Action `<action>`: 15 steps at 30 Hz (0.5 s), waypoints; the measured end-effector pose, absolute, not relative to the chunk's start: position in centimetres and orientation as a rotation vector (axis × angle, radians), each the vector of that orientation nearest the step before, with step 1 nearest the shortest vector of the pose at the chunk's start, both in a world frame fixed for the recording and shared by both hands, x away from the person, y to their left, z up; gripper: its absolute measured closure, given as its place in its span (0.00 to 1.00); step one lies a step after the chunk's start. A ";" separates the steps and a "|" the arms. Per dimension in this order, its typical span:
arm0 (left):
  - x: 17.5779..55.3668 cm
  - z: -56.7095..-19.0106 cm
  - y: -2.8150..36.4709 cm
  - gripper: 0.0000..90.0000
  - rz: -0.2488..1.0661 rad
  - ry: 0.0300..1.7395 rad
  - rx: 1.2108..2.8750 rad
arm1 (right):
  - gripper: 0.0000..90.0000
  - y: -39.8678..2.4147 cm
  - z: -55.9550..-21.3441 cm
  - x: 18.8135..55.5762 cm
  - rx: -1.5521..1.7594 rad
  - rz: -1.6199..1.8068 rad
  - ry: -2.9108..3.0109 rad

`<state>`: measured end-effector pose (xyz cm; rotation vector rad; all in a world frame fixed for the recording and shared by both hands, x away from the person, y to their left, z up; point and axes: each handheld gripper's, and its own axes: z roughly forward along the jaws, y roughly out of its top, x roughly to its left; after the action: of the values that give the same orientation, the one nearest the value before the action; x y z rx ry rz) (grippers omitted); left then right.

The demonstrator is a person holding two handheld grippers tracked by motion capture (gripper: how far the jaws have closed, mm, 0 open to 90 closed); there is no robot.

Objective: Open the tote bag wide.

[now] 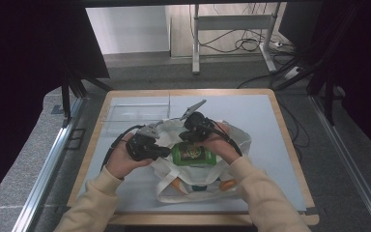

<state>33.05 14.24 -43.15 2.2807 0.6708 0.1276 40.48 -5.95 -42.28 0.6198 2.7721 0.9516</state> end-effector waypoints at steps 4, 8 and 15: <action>33.0 -43.3 14.2 0.94 0.114 0.666 2.293 | 0.99 -5.6 -43.3 40.9 0.623 0.899 2.774; 32.9 -43.4 14.2 0.95 0.099 0.663 2.300 | 0.99 -5.7 -44.2 41.5 0.631 0.846 2.774; 32.9 -43.6 14.2 0.95 0.085 0.665 2.299 | 0.99 -5.9 -45.1 42.6 0.600 0.822 2.753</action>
<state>32.95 14.15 -43.58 2.2992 0.6655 0.0852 42.60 -5.88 -45.05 0.6002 2.7529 0.8223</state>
